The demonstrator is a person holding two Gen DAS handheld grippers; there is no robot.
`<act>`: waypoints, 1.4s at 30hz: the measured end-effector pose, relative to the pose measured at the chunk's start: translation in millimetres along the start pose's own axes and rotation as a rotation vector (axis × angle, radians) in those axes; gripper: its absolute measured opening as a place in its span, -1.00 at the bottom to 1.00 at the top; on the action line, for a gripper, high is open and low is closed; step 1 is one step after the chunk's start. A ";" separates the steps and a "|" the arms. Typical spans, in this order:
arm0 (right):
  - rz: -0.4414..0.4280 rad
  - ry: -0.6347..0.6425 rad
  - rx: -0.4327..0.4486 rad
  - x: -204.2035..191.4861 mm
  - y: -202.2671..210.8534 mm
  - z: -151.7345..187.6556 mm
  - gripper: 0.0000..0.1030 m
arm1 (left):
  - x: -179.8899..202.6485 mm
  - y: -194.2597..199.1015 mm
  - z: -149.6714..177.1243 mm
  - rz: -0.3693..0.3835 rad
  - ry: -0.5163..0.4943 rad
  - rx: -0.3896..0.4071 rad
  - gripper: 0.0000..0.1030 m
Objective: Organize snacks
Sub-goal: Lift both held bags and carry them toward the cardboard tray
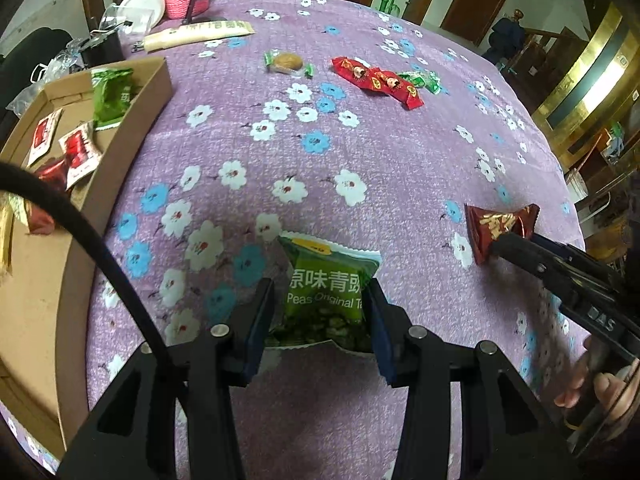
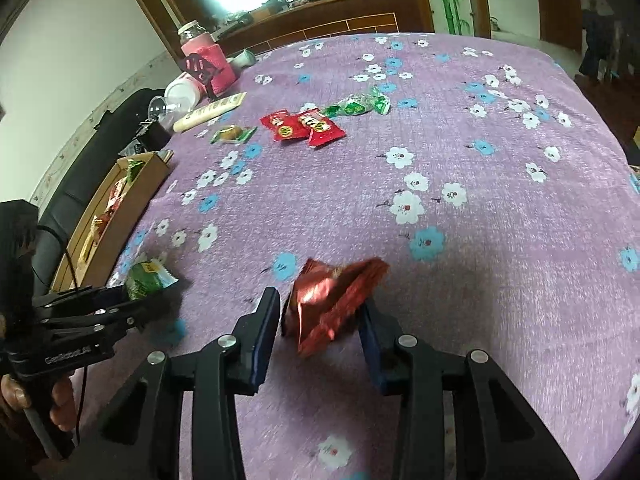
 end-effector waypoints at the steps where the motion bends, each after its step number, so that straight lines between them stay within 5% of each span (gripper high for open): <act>1: -0.006 0.002 -0.001 -3.9 5.3 2.7 -0.25 | -1.1 1.0 1.4 -0.001 0.000 0.001 -0.09; 8: -0.009 0.019 0.013 -24.4 27.4 23.2 -0.25 | -6.1 11.1 15.7 0.005 -0.018 0.008 -0.09; 13: 0.080 -0.047 0.020 -9.6 26.3 25.7 -0.23 | -10.8 14.3 19.5 0.014 -0.035 0.000 -0.09; 15: 0.100 -0.080 0.054 -4.3 31.2 17.0 0.03 | -12.4 14.9 19.9 0.017 -0.030 0.001 -0.09; 17: 0.125 -0.027 0.086 -10.4 32.4 4.5 0.60 | -12.4 15.5 20.7 0.017 -0.034 0.003 -0.09; 22: 0.167 0.347 0.079 -49.8 8.2 -16.0 0.68 | -10.1 15.5 21.0 0.006 -0.051 0.002 -0.09; 24: 0.114 0.378 -0.003 -49.7 -8.5 -15.1 0.64 | -11.6 15.2 19.8 0.012 -0.039 -0.002 -0.09; 26: 0.055 0.377 -0.086 -44.8 -21.5 -12.1 0.12 | -13.3 15.1 18.8 0.019 -0.024 -0.005 -0.09; 32: 0.042 0.382 -0.180 -34.1 -28.9 -1.5 -0.04 | -13.9 15.6 19.4 0.019 -0.016 0.004 -0.09; 42: 0.040 0.258 -0.087 -31.0 -13.5 -3.1 -0.35 | -11.2 15.7 21.4 -0.007 -0.022 0.041 -0.09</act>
Point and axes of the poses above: each gripper's, at about its wrist camera, not at the fingertips, and y roughly against the way its jaws point, x to its right, z to its underside, the point moved 2 cm from there along -y, roughly the way its jaws point, and after that the axes turned 9 degrees about x, right-handed, at the moved point
